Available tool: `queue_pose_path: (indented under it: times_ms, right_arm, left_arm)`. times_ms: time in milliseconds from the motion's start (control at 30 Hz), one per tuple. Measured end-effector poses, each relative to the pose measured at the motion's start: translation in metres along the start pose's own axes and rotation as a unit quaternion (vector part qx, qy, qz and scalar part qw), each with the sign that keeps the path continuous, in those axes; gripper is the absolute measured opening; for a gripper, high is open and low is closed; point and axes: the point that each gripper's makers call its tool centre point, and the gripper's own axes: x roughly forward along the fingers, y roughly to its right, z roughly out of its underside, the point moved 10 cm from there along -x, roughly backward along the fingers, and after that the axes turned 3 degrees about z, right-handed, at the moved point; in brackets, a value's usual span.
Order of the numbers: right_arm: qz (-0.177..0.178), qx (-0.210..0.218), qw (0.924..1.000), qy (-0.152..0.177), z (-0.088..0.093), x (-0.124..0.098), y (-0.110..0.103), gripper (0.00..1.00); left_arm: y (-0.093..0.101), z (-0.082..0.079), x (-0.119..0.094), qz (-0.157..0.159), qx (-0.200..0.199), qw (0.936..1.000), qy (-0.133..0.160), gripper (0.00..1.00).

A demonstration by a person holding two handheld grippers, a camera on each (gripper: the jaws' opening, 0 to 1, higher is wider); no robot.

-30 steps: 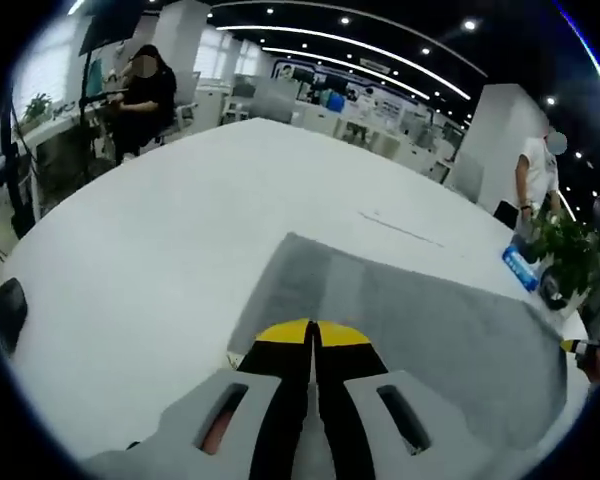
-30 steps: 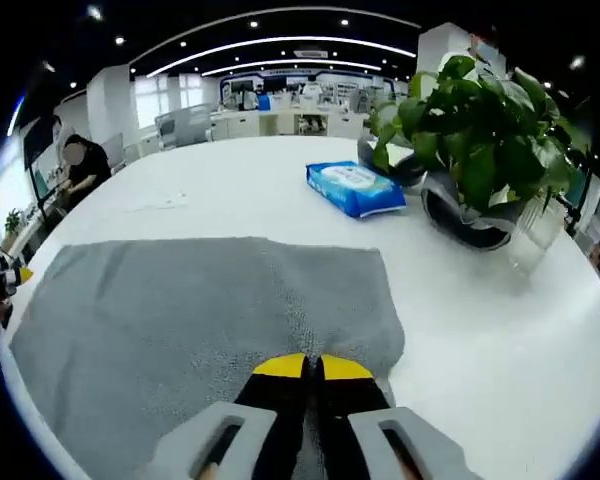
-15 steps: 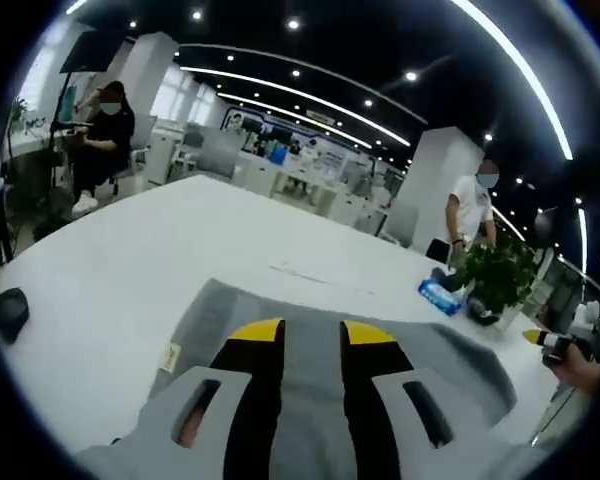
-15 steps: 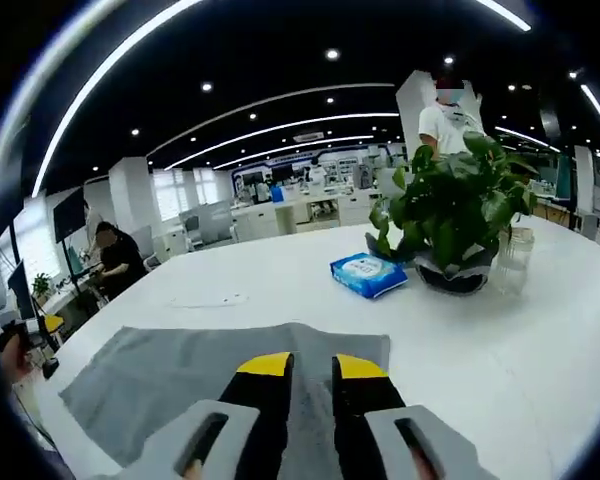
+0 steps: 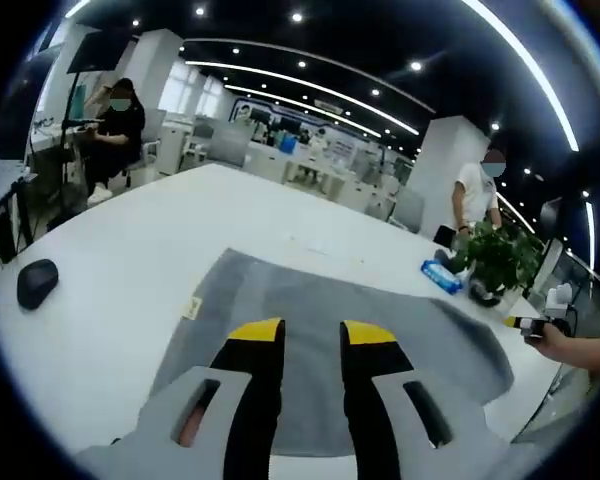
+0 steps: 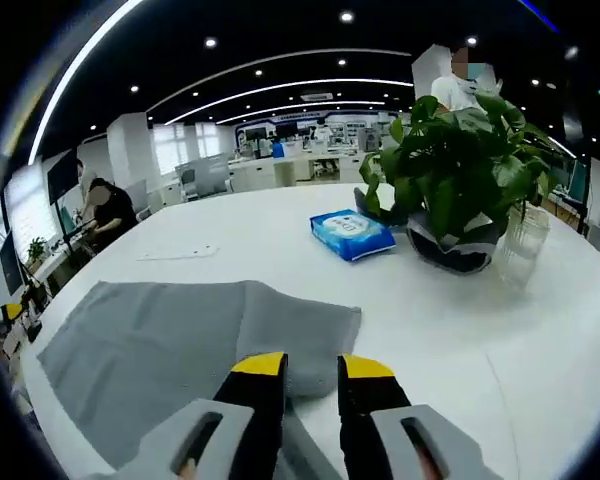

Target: Open the folded towel by lifting each exposed corner and separating the folded layers until the towel lies flat within the target outline without major curled edges

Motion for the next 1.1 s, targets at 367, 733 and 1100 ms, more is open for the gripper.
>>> queue_pose_path:
  times_ms: [367, 733, 1100]
  right_arm:
    - [-0.004, -0.008, 0.998, -0.062, 0.021, 0.052, 0.007, 0.16]
    - [0.005, -0.071, 0.9949, -0.071, 0.023, 0.08, 0.027, 0.1]
    - [0.029, -0.071, 0.9949, -0.065, 0.011, 0.093, 0.048, 0.1]
  left_arm:
    - [0.006, 0.005, -0.013, -0.031, -0.043, 0.9986, 0.004, 0.21]
    - [0.011, 0.007, -0.02, -0.061, -0.035, 0.9975, -0.003, 0.2]
    - [0.008, 0.003, -0.027, -0.081, -0.03, 0.9962, -0.001, 0.2]
